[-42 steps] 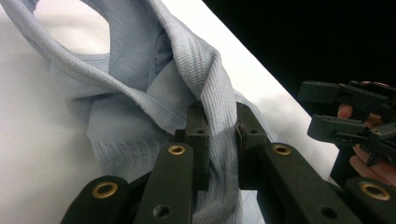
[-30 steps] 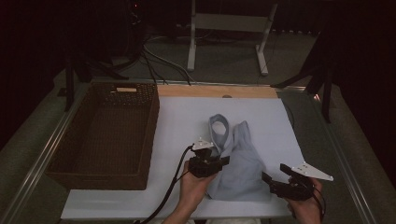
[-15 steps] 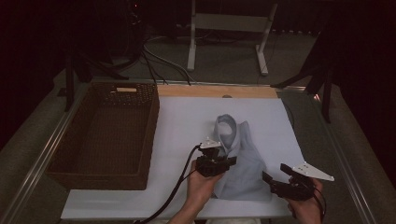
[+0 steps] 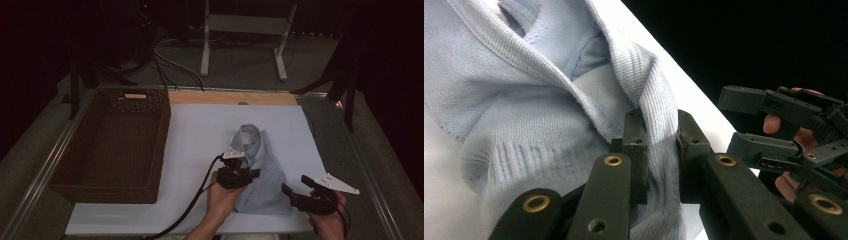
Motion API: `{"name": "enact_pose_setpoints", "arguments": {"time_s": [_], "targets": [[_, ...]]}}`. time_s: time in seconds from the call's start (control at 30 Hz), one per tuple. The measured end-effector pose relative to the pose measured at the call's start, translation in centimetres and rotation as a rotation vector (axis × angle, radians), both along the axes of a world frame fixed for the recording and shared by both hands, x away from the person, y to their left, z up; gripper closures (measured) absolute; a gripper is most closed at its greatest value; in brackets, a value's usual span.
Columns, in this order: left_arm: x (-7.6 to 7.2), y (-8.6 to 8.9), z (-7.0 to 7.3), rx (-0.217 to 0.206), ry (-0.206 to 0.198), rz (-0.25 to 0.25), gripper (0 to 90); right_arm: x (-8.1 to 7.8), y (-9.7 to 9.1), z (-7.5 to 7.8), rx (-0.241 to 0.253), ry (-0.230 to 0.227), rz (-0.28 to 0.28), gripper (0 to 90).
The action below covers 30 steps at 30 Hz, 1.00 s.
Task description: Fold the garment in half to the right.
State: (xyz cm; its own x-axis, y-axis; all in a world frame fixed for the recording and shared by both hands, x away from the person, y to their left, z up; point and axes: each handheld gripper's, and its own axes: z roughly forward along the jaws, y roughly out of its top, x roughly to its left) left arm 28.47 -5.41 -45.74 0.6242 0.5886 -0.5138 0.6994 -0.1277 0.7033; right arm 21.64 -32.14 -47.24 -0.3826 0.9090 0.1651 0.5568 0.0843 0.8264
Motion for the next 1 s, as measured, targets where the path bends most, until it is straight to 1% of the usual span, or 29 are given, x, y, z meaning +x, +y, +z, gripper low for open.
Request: {"name": "enact_pose_setpoints", "arguments": {"time_s": [0.17,0.37,0.47,0.53,0.6,0.7,0.77,0.87,0.9,0.97,1.0], "targets": [[0.0,-0.7,0.0,-0.006,0.0,-0.007,81.1,0.0,0.0,0.0,0.002,0.0,-0.001,15.1],[-0.1,-1.3,0.2,-0.01,-0.009,-0.024,80.8,0.0,-0.1,0.0,0.005,-0.002,-0.008,15.2],[-0.1,-1.5,-0.1,0.0,-0.008,-0.029,79.8,0.0,-0.1,0.0,0.007,-0.004,-0.01,15.2],[-0.1,-1.6,-0.3,-0.001,-0.006,-0.042,77.8,0.0,-0.2,0.0,0.008,-0.004,-0.009,15.3],[-0.2,-1.6,-0.5,-0.009,-0.001,-0.055,74.1,0.0,-0.2,0.0,0.008,-0.004,-0.011,15.3],[-0.2,-1.7,-0.6,-0.028,0.006,-0.064,65.7,-0.1,-0.3,0.1,0.009,-0.005,-0.01,15.3],[-0.2,-1.7,-0.6,-0.03,-0.006,-0.064,59.6,-0.1,-0.3,0.1,0.009,-0.005,-0.011,15.3],[-0.2,-1.7,-0.6,-0.008,-0.016,-0.064,47.1,-0.1,-0.3,0.1,0.009,-0.006,-0.011,15.3],[-0.2,-1.6,-0.6,0.0,-0.025,-0.064,42.4,-0.1,-0.3,0.0,0.009,-0.005,-0.011,15.3],[-0.3,-1.6,-0.5,0.031,-0.053,-0.05,32.9,-0.1,-0.3,0.0,0.009,-0.005,-0.009,15.3],[-0.3,-1.6,-0.5,0.035,-0.058,-0.052,27.5,-0.1,-0.3,0.0,0.008,-0.005,-0.009,15.3]]}}
